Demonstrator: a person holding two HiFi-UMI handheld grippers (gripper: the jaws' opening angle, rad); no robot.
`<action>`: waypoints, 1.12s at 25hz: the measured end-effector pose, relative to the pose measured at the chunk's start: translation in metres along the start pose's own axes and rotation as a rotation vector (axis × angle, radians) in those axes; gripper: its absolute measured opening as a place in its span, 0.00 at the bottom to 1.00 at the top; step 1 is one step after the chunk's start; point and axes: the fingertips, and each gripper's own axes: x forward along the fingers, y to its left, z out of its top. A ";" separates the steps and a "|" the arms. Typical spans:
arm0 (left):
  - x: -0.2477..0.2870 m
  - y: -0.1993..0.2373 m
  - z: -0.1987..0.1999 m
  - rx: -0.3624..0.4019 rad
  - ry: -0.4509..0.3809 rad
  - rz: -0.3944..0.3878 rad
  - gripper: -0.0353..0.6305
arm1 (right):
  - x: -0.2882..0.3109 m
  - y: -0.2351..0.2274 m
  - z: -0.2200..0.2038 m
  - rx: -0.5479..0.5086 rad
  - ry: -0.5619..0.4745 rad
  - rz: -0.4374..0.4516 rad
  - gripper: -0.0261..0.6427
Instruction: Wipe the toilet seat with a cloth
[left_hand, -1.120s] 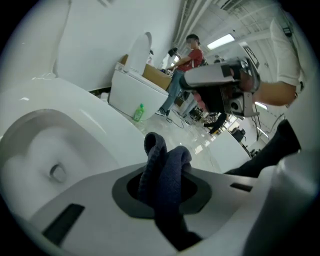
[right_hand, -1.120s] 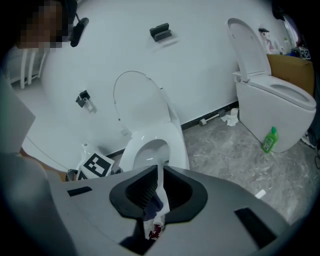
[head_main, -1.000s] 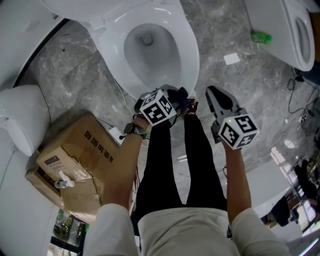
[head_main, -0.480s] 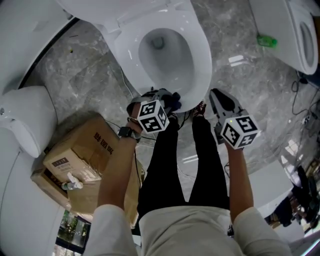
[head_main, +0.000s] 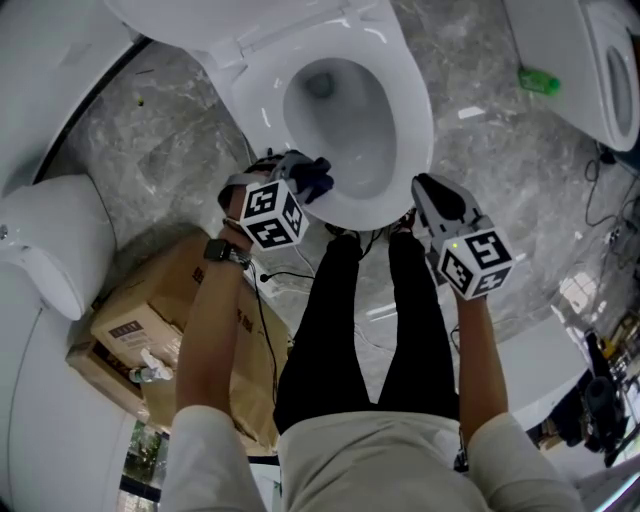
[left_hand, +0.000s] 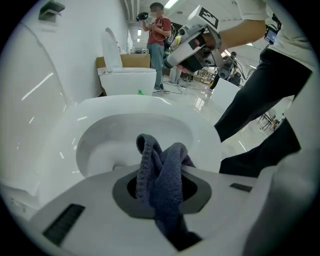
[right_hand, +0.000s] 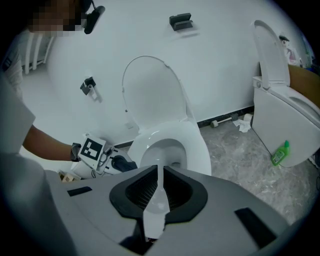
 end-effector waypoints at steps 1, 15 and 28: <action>-0.002 0.009 -0.004 0.002 0.008 0.014 0.13 | 0.001 0.001 0.001 -0.006 0.002 0.003 0.12; -0.026 0.137 -0.021 0.093 0.066 0.222 0.13 | 0.019 -0.001 0.019 -0.039 0.019 0.023 0.12; -0.027 0.217 0.016 0.239 0.071 0.322 0.13 | 0.020 -0.018 0.018 -0.021 0.035 0.015 0.12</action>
